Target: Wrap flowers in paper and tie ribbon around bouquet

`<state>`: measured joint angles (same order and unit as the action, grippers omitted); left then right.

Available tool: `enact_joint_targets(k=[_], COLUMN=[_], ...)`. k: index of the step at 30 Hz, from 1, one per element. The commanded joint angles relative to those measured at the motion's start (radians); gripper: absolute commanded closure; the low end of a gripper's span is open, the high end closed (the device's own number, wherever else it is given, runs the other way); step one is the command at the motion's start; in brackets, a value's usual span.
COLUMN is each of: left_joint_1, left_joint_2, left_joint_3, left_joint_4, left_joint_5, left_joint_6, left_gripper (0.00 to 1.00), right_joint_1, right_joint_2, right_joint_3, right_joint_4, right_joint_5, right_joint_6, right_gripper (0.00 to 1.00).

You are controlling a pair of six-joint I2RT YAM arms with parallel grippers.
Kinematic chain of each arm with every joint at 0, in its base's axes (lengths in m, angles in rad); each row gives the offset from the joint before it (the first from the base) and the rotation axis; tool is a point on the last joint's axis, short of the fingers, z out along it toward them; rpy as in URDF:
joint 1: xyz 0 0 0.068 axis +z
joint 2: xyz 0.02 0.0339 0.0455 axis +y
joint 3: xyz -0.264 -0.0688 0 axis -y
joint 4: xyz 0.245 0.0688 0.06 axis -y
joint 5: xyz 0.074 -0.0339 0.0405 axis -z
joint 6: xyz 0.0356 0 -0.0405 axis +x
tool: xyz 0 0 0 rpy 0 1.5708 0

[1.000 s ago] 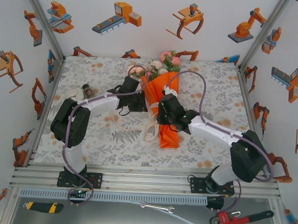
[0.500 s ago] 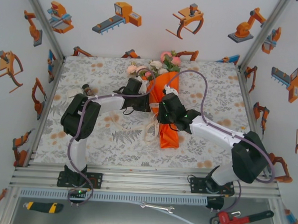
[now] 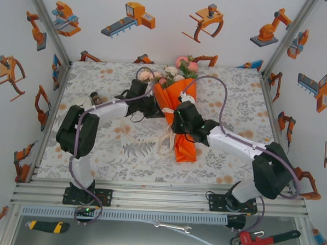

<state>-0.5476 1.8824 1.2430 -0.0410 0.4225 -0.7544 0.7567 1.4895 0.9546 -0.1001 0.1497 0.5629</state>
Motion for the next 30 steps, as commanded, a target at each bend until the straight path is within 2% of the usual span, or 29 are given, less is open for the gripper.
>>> enact_joint_targets(k=[1,9,15,30], left_joint_1=[0.004,0.005,0.006,0.014], left_joint_2=[0.002,0.048,0.061,0.082], left_joint_3=[0.001,0.021,0.031,0.039], left_joint_4=[-0.036,-0.086,-0.11,-0.115], left_joint_5=[0.095,0.111,0.126,0.157], left_joint_6=[-0.124,-0.103,-0.1,-0.105], left_gripper=[1.0,1.0,1.0,1.0], right_joint_1=[-0.003,-0.004,-0.003,-0.004], right_joint_2=[0.038,0.123,0.183,0.243], right_joint_3=[-0.007,-0.017,-0.006,0.0], right_joint_4=[0.071,0.151,0.177,0.24], right_joint_5=[0.061,0.038,0.014,-0.008], right_joint_6=[-0.018,-0.038,-0.057,-0.385], right_gripper=[0.76,0.83,0.84,0.77])
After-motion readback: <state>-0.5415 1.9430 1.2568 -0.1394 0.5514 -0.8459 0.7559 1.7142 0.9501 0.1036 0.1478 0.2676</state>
